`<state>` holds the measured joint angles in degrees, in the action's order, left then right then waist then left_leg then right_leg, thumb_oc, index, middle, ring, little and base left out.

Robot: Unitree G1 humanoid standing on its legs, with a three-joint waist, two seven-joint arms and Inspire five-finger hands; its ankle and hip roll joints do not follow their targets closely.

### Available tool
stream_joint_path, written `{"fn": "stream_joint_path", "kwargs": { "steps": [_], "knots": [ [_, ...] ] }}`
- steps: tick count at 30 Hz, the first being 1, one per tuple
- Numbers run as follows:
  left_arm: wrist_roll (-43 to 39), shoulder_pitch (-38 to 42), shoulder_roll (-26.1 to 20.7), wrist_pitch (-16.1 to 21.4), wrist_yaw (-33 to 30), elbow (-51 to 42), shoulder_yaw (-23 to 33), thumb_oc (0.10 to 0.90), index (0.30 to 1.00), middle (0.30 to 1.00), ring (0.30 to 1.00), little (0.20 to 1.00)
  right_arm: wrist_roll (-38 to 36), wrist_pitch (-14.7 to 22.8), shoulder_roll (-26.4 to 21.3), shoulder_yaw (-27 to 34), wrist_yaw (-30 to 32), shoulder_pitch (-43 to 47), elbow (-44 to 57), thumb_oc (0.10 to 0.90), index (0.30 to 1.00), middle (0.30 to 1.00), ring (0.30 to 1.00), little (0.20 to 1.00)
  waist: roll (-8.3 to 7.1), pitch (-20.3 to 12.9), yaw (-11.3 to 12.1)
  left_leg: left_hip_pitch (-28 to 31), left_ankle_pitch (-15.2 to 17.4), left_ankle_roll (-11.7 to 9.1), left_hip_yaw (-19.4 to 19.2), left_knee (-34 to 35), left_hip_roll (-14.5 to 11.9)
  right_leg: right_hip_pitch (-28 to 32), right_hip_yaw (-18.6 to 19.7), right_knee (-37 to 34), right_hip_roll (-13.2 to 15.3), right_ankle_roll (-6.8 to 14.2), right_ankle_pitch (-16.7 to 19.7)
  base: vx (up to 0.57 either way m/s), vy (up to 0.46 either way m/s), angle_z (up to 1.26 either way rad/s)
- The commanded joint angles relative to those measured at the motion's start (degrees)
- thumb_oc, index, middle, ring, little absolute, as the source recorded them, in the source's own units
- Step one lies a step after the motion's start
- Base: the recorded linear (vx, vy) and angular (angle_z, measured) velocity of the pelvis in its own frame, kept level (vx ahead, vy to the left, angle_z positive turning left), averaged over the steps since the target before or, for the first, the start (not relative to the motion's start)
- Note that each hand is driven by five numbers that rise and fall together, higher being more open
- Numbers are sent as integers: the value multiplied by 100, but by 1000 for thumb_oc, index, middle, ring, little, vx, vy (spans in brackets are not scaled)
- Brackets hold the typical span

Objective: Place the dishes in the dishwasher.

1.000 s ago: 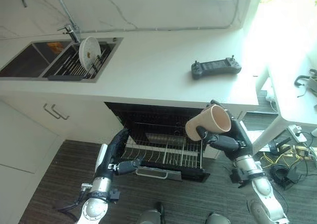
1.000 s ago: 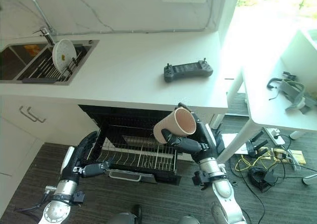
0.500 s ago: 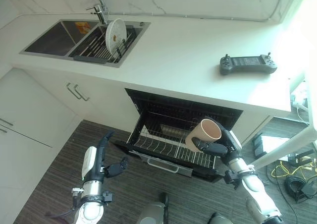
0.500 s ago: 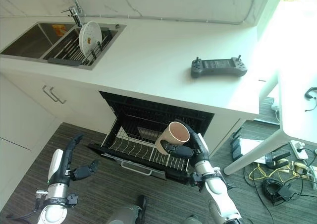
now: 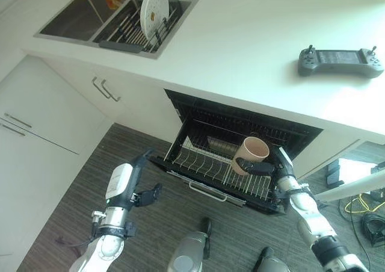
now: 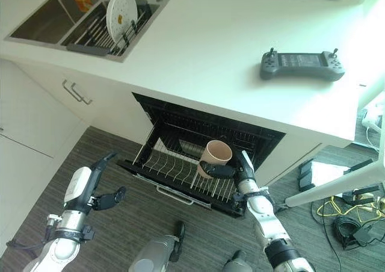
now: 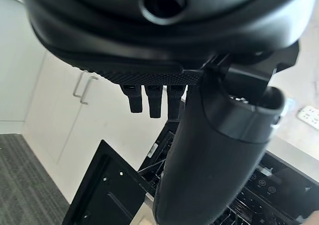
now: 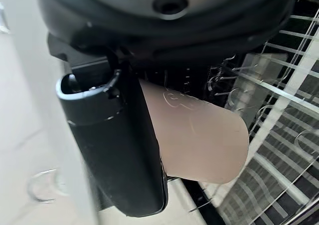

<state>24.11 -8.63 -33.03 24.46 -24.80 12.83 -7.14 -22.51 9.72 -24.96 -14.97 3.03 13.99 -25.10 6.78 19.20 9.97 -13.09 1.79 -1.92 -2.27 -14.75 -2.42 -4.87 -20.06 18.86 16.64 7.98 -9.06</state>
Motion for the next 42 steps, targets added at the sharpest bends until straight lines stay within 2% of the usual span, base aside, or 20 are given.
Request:
{"fn": "stream_joint_path", "kwargs": {
  "steps": [1, 8, 13, 19, 22, 36, 37, 38, 39, 42],
  "knots": [
    [126, 257, -480, 482, -441, -628, 95, 800, 900, 900, 900, 900, 239, 422, -171, 21, -29, 613, 364, 400, 300, 300, 300, 300, -51, -76, 31, -16, 863, 104, 12, -244, -94, -10, 69, -168, 47, -45, -253, -44, 37, 6],
    [123, 633, -605, 499, -528, -661, -85, 800, 900, 900, 900, 900, 431, 276, -209, 1, 181, 1197, -143, 400, 300, 300, 300, 300, -1, 222, 91, -217, 802, 143, 43, -244, -54, -203, 102, -168, 49, -31, -157, -35, 22, 6],
    [146, 920, -619, 461, -689, -673, -205, 800, 900, 900, 900, 900, 406, 424, -133, -18, 310, 1353, -668, 400, 300, 300, 300, 300, 51, 450, 92, -374, 777, 171, 27, -244, -26, -374, 125, -168, 63, -14, -91, -63, 12, 1],
    [236, 1056, -547, 482, -824, -570, -323, 800, 900, 900, 900, 900, 440, 638, 49, -119, 349, 1248, -1015, 400, 300, 300, 300, 300, 92, 547, 50, -401, 782, 190, -24, -244, -9, -444, 153, -168, 93, 0, -47, -16, 7, -1],
    [302, 1118, -520, 490, -913, -549, -369, 800, 900, 900, 900, 900, 748, 792, 141, -173, 486, 1214, -1224, 400, 300, 300, 300, 300, 129, 590, 23, -450, 783, 193, -78, -244, -24, -506, 171, -168, 111, 6, -23, -26, 13, -2],
    [414, 1162, -385, 526, -1203, -428, -375, 800, 900, 900, 900, 900, 968, 722, 261, -273, 348, 673, -1538, 400, 300, 300, 300, 300, 151, 671, -148, -464, 848, 194, -215, -244, -56, -614, 234, -168, 134, 23, 1, -10, 5, -2],
    [433, 1165, -362, 516, -1239, -419, -385, 800, 900, 900, 900, 900, 991, 736, 277, -284, 361, 626, -1549, 460, 389, 389, 389, 389, 153, 679, -166, -466, 851, 194, -230, -244, -60, -623, 244, -168, 137, 26, 2, -16, 15, -5],
    [452, 1159, -342, 508, -1257, -422, -384, 800, 900, 900, 900, 900, 1007, 754, 290, -288, 388, 577, -1553, 598, 596, 596, 596, 596, 157, 679, -181, -464, 854, 194, -243, -244, -63, -629, 250, -168, 138, 28, 5, -18, 19, -3],
    [458, 1156, -328, 503, -1270, -423, -381, 800, 900, 900, 900, 900, 985, 783, 300, -286, 403, 541, -1574, 800, 900, 900, 900, 900, 163, 683, -193, -463, 857, 195, -255, -244, -65, -635, 255, -168, 141, 30, 9, 0, 0, 0],
    [459, 1171, -304, 477, -1316, -391, -380, 800, 900, 900, 900, 900, 941, 810, 327, -248, 347, 470, -1575, 800, 900, 900, 900, 900, 171, 694, -240, -462, 872, 193, -287, -244, -72, -654, 276, -168, 141, 36, 10, -16, 14, -3]
  ]
}}
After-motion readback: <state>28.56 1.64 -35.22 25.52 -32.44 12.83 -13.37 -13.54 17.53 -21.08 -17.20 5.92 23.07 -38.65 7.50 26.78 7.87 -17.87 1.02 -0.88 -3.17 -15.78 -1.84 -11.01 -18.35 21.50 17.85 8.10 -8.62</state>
